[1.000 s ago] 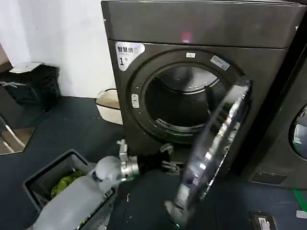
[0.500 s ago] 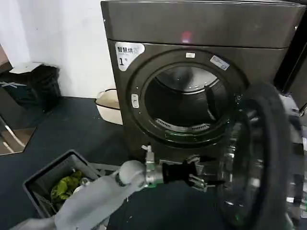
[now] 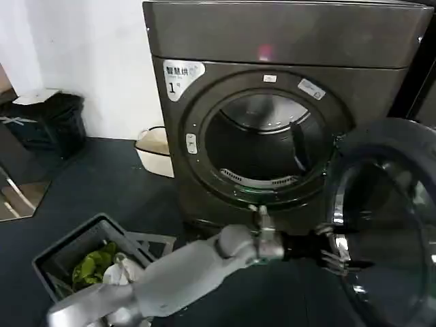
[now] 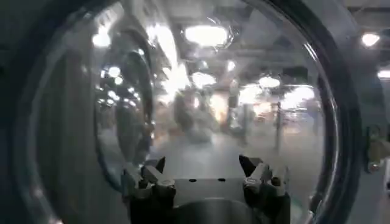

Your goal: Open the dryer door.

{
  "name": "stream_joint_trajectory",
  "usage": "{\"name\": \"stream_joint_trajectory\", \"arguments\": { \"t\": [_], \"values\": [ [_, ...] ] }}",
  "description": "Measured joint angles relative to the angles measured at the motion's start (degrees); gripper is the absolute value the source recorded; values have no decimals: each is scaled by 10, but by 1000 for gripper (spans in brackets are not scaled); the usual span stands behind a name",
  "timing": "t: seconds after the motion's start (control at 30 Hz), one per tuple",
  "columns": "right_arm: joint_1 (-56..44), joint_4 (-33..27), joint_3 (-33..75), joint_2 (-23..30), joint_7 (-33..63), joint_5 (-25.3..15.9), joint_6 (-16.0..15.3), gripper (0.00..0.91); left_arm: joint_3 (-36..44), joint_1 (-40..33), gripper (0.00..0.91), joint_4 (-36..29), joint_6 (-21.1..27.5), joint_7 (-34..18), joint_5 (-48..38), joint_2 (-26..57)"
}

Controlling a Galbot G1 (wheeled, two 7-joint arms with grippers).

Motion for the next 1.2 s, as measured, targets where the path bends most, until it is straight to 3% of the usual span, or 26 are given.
{"name": "stream_joint_trajectory", "arguments": {
  "t": [0.47,0.77,0.83,0.97,1.2],
  "values": [
    [-1,-18,4,-3,0,-4,2,907,12,-27,907,60,-26,-101,36,-89],
    [6,-24,3,-13,1,-4,3,907,-13,-24,907,52,-72,-171,29,-77],
    [6,-24,6,-15,1,-4,4,907,-20,-25,907,42,-98,-194,35,-66],
    [9,-30,6,-22,1,-15,11,907,-19,-28,907,9,-105,-200,24,-28],
    [18,-35,0,-30,1,-42,25,907,-1,-44,907,-95,-84,-199,-35,100]
  ]
}}
